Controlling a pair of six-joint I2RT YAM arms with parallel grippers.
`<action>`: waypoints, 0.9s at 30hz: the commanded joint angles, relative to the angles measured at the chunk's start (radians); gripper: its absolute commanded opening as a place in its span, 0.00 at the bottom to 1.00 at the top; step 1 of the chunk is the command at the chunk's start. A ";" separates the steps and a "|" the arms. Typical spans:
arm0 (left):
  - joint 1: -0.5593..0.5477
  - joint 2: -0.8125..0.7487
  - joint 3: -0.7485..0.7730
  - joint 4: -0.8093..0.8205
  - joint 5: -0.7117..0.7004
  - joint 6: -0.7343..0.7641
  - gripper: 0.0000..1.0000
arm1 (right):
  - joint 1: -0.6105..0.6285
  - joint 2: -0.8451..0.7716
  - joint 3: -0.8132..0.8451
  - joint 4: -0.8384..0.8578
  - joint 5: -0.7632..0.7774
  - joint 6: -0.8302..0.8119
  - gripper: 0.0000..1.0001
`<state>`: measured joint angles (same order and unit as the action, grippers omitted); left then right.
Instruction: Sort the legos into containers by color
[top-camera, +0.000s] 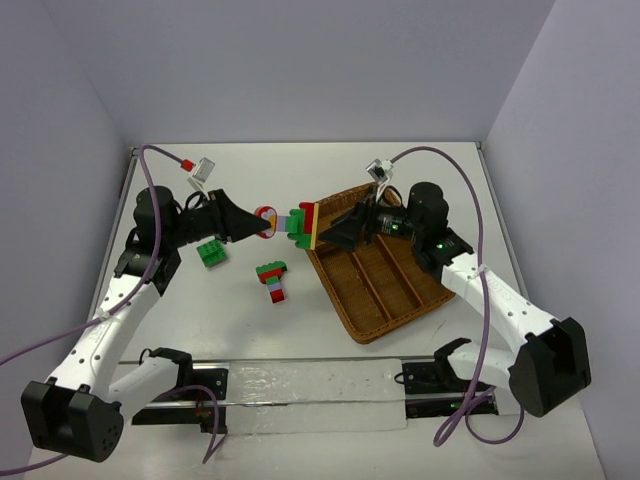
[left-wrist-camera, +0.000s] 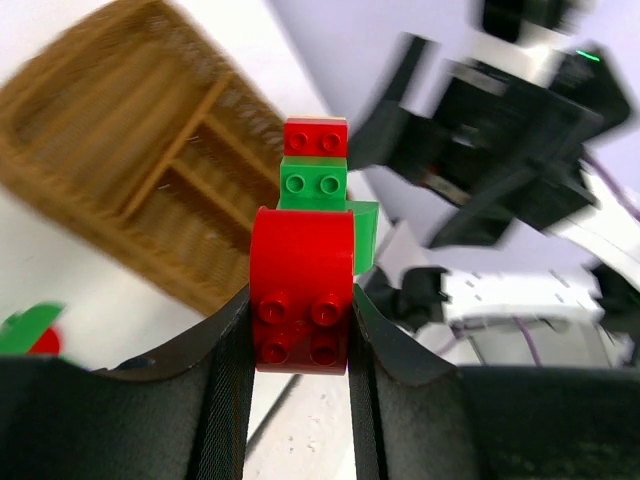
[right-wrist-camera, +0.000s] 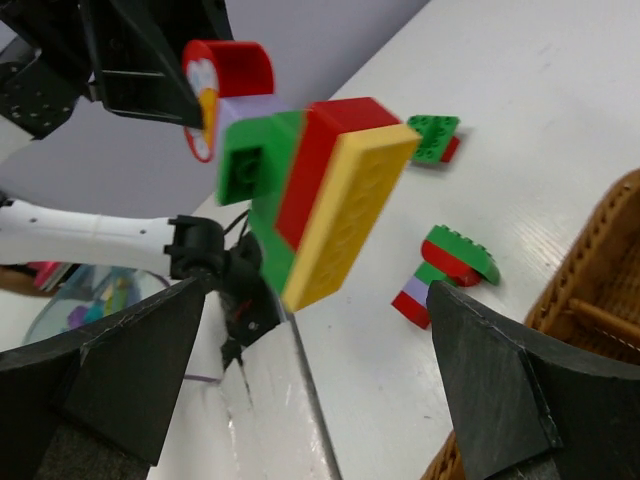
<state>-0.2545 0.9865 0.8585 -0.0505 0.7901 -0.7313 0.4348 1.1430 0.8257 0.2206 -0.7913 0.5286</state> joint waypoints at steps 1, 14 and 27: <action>0.012 -0.012 -0.010 0.295 0.205 -0.091 0.00 | -0.009 0.084 0.058 0.174 -0.126 0.082 1.00; 0.017 -0.018 -0.018 0.351 0.239 -0.125 0.00 | -0.008 0.217 0.067 0.555 -0.283 0.355 0.90; 0.018 -0.008 0.002 0.276 0.177 -0.081 0.00 | 0.042 0.259 0.093 0.658 -0.296 0.439 0.56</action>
<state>-0.2383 0.9852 0.8288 0.2203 0.9904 -0.8477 0.4580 1.3958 0.8663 0.7867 -1.0728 0.9374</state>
